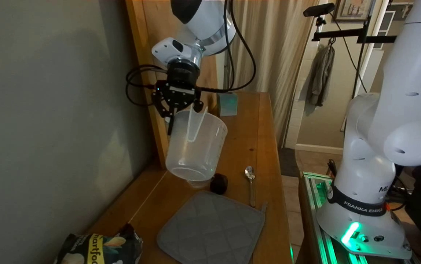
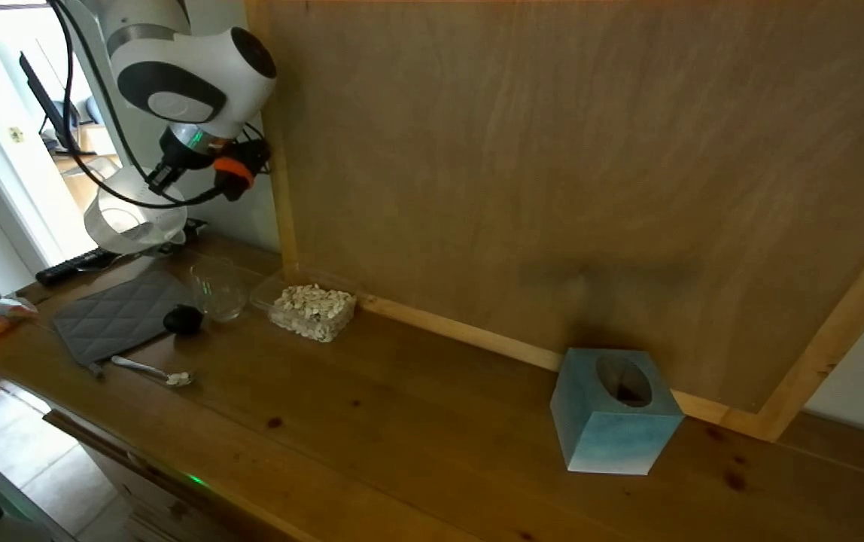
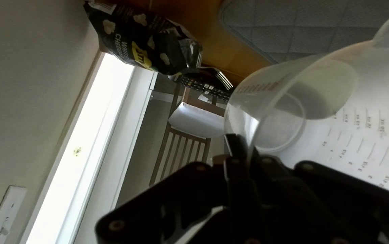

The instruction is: Pour the contents of the plastic jar into the glass cup

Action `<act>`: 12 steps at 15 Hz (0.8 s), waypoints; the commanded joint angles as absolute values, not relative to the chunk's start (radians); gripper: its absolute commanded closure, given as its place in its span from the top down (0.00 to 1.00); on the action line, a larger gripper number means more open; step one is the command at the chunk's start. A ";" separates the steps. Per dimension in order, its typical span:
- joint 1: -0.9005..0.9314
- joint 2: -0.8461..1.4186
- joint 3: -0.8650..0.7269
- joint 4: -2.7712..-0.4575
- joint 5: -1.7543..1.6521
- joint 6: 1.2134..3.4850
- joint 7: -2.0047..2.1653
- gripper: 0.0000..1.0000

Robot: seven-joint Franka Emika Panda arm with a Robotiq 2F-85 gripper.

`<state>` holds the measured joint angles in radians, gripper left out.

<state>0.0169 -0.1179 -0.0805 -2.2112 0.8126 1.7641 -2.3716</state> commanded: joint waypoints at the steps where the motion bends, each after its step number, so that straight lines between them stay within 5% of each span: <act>1: -0.018 -0.082 -0.097 -2.165 0.841 1.728 -2.395 0.01; 12: -0.013 -0.095 -0.085 -2.188 0.841 1.702 -2.413 0.01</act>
